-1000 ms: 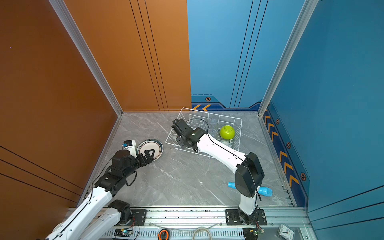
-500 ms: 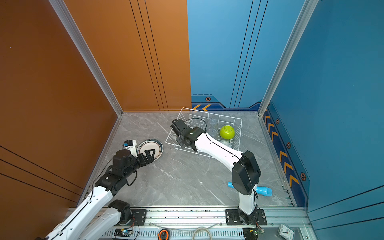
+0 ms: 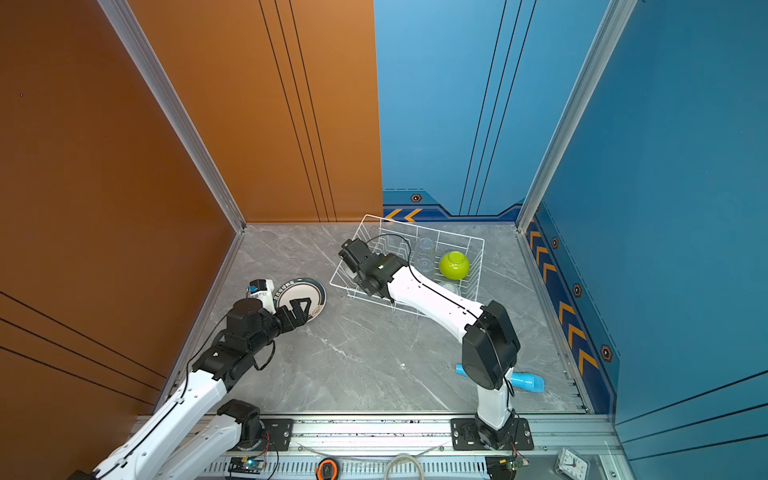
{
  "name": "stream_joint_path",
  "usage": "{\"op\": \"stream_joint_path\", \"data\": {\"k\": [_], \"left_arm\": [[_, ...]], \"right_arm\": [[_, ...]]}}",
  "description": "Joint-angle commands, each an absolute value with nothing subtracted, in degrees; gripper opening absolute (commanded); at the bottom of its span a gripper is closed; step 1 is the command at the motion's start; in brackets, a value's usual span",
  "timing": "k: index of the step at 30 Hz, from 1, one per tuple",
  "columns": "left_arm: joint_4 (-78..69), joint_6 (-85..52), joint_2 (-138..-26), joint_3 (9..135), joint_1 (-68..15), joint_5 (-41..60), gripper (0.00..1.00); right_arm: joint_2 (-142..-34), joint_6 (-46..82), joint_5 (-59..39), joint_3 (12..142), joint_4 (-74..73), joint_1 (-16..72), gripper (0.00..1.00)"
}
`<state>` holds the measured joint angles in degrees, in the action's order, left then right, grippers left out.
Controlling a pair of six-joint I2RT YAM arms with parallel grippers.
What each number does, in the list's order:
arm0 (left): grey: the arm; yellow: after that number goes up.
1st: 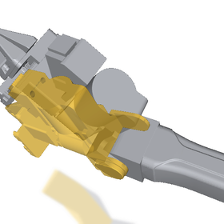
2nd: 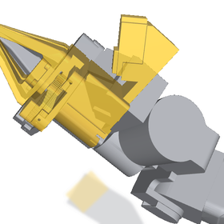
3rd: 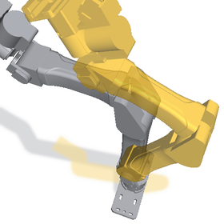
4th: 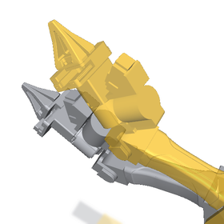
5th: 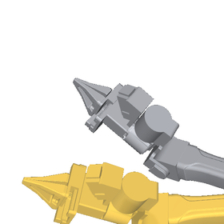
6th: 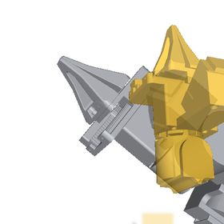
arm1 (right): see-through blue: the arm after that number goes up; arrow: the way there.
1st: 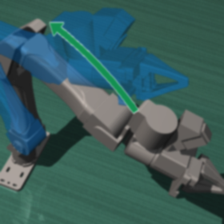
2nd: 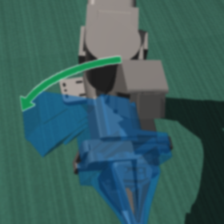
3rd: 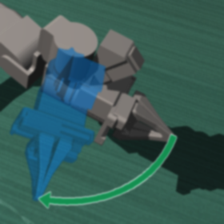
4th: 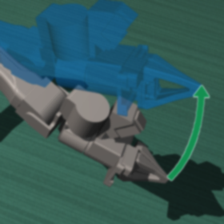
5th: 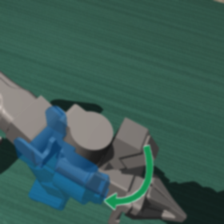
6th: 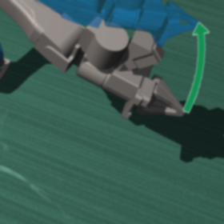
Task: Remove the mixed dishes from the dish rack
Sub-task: 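Grasp the watermelon-print plate rim with the right gripper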
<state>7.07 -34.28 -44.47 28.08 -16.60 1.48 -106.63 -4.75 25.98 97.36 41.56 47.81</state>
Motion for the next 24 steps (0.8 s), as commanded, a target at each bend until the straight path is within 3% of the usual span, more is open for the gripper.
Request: {"op": "stream_joint_path", "data": {"k": [1,24], "left_arm": [[6.8,-34.4,-44.8,28.8,-17.4,0.2,0.98],[6.0,-34.1,-47.8,30.1,-19.1,-1.2,0.98]], "right_arm": [[-106.9,-2.6,24.9,99.0,43.7,48.8,0.01],[-102.1,-4.2,27.9,102.6,43.7,48.8,0.00]]}}
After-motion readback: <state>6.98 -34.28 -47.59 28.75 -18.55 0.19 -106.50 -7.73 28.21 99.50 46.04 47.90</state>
